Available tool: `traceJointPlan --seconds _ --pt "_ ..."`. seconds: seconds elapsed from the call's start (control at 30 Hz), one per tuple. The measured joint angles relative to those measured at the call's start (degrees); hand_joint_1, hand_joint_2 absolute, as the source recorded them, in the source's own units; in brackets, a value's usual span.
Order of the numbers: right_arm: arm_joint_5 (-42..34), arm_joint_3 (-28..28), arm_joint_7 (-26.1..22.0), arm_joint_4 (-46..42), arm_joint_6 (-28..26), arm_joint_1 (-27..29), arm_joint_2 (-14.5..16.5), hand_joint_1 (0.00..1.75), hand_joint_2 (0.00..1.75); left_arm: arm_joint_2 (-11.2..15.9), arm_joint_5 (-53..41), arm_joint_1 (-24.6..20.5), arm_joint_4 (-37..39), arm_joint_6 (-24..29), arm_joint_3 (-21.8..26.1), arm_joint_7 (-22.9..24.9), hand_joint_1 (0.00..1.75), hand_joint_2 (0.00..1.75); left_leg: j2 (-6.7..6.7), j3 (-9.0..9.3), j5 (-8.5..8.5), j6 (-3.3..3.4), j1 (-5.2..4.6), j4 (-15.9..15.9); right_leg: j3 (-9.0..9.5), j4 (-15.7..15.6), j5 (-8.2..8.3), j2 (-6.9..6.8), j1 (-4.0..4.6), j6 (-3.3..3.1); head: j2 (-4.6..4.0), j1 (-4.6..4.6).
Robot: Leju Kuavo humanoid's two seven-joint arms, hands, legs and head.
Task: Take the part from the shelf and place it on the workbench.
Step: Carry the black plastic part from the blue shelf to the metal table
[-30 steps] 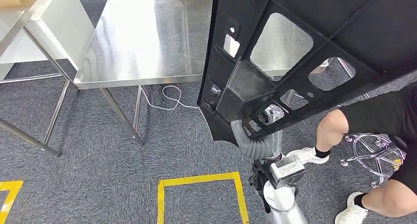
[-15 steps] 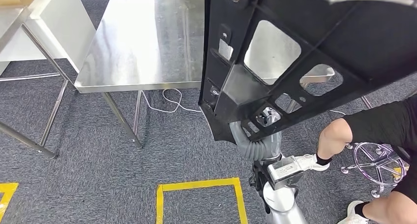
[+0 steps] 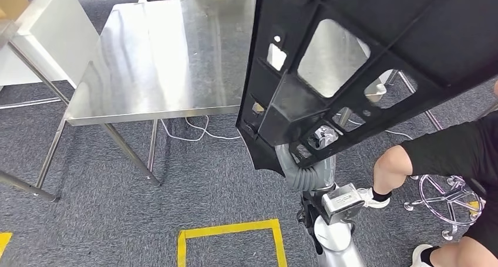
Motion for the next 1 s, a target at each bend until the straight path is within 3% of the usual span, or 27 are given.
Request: traceJointPlan --seconds 0.03,0.1,0.17,0.23,0.3,0.33,0.43,0.5,0.53,0.57,0.6,0.63,0.67,0.7,0.77,0.83,0.87,0.93,1.0 --pt "0.01 0.00 -0.01 0.06 0.01 0.00 0.01 1.75 1.75 0.00 0.01 0.06 0.00 -0.01 0.01 -0.08 0.00 1.75 -0.01 -0.20 1.28 0.44 -0.19 -1.50 0.63 -0.01 -0.46 0.15 0.28 -0.06 0.00 -0.01" --pt "0.03 0.00 -0.02 0.09 0.01 -0.05 0.08 1.75 1.75 0.04 0.02 0.10 0.00 -0.01 0.02 -0.30 0.00 1.75 -0.13 1.86 6.46 1.97 -0.92 -8.68 1.97 -0.11 -1.49 0.27 0.66 -0.11 -0.01 0.06" --pt "0.05 -0.01 -0.07 0.11 0.01 -0.17 0.14 1.75 1.75 0.13 0.01 0.05 0.01 0.02 0.03 -0.46 0.00 1.75 -0.29 3.84 9.16 3.33 -1.85 -13.83 2.94 -0.53 -2.31 0.40 0.74 0.18 -0.01 0.38" --pt "0.07 -0.01 -0.12 0.14 0.01 -0.21 0.22 1.75 1.75 0.17 0.02 0.08 0.01 0.12 0.05 -0.51 0.00 1.75 -0.35 4.82 8.90 4.10 -2.52 -15.36 3.77 -0.70 -2.25 0.48 0.78 1.03 0.00 0.48" --pt "0.10 0.00 -0.14 0.13 0.01 -0.23 0.29 1.75 1.75 0.12 0.04 0.17 0.02 0.21 0.07 -0.53 0.00 1.75 -0.36 6.75 9.24 4.66 -2.42 -17.02 4.01 0.32 -2.07 0.40 1.04 1.72 0.00 0.26" --pt "0.11 0.00 -0.15 0.12 0.01 -0.34 0.29 1.75 1.75 0.08 0.04 0.17 0.02 0.22 0.08 -0.54 0.00 1.75 -0.34 7.73 9.23 4.84 -2.25 -17.55 3.30 1.93 -2.23 0.37 1.06 1.88 -0.01 0.29" --pt "0.15 0.00 -0.15 0.14 0.01 -0.57 0.19 1.75 1.75 -0.01 0.04 0.08 0.02 0.22 0.15 -0.58 0.00 1.75 -0.42 9.22 8.56 4.94 -1.99 -18.16 -2.97 11.26 -4.95 0.30 0.62 1.83 -0.01 0.49" --pt "0.19 0.00 -0.14 0.21 0.01 -0.45 0.06 1.75 1.75 -0.08 0.04 0.21 0.02 0.20 0.22 -0.57 0.00 1.75 -0.55 9.90 7.74 4.61 -1.89 -18.14 -6.61 14.06 -6.68 0.27 0.19 2.23 -0.01 0.52" --pt "0.20 0.00 -0.14 0.25 0.01 -0.43 0.01 1.75 1.75 -0.11 0.04 0.32 0.02 0.19 0.26 -0.56 0.00 1.75 -0.61 10.46 7.25 4.35 -1.79 -18.12 -7.01 12.71 -6.08 0.23 -0.08 2.91 -0.01 0.53" --pt "0.20 0.00 -0.14 0.27 0.01 -0.43 -0.02 1.75 1.75 -0.15 0.04 0.42 0.02 0.18 0.30 -0.56 0.00 1.75 -0.66 11.12 6.70 4.04 -1.65 -18.07 -6.47 9.58 -4.22 0.15 -0.39 3.89 -0.01 0.54" --pt "0.20 0.00 -0.14 0.29 0.01 -0.44 -0.03 1.75 1.75 -0.18 0.04 0.50 0.02 0.18 0.34 -0.57 0.00 1.75 -0.69 11.54 6.12 3.68 -1.56 -17.99 -5.41 5.68 -1.41 -0.07 -0.68 4.90 -0.01 0.59" --pt "0.20 0.01 -0.14 0.33 0.01 -0.45 -0.04 1.75 1.75 -0.18 0.04 0.53 0.02 0.18 0.39 -0.57 0.00 1.75 -0.71 12.03 5.50 3.28 -1.54 -17.82 -4.51 2.32 0.95 -0.35 -0.75 5.33 -0.01 0.66" --pt "0.21 0.04 -0.14 0.37 0.01 -0.47 -0.04 1.75 1.75 -0.18 0.04 0.48 0.02 0.18 0.45 -0.58 0.00 1.75 -0.68 12.29 4.94 2.85 -1.58 -17.67 -3.75 0.14 2.58 -0.53 -0.69 4.98 -0.01 0.69" --pt "0.22 0.09 -0.14 0.39 0.01 -0.48 -0.05 1.75 1.75 -0.17 0.04 0.45 0.02 0.17 0.51 -0.58 0.00 1.75 -0.63 12.45 4.54 2.42 -1.64 -17.49 -3.47 -0.77 3.40 -0.63 -0.55 4.10 -0.01 0.73" --pt "0.23 0.24 -0.14 0.39 0.01 -0.52 -0.03 1.75 1.75 -0.17 0.04 0.39 0.02 0.16 0.70 -0.58 0.00 1.75 -0.48 12.78 4.15 1.79 -1.57 -17.02 -2.98 -0.77 3.24 -0.32 -0.38 2.02 -0.01 0.68" --pt "0.22 0.38 -0.14 0.38 0.00 -0.59 0.04 1.75 1.75 -0.17 0.04 0.38 0.02 0.15 0.86 -0.58 0.00 1.75 -0.34 11.95 3.70 1.31 -1.30 -14.81 -2.07 -0.87 2.85 -0.13 -0.51 0.82 -0.01 0.60" --pt "0.22 0.46 -0.13 0.37 0.00 -0.65 0.08 1.75 1.75 -0.19 0.03 0.34 0.02 0.14 0.91 -0.59 0.00 1.75 -0.29 10.60 3.02 1.03 -1.17 -12.33 -1.53 -0.93 2.53 -0.10 -0.56 0.30 -0.01 0.51" --pt "0.25 0.64 -0.07 0.37 0.01 -0.73 0.12 1.75 1.75 -0.21 -0.01 0.35 0.02 0.09 0.96 -0.59 0.00 1.75 -0.26 5.94 0.44 0.51 -1.03 -5.18 -0.79 -0.98 1.76 -0.10 -0.40 -0.33 -0.01 0.31" --pt "0.34 0.78 0.04 0.38 0.01 -0.64 0.10 1.75 1.75 -0.22 -0.02 0.47 0.02 0.03 0.99 -0.56 0.00 1.75 -0.26 1.66 -1.16 0.38 -0.98 -0.37 -0.04 -0.97 0.96 0.07 -0.17 -0.39 -0.01 0.29"
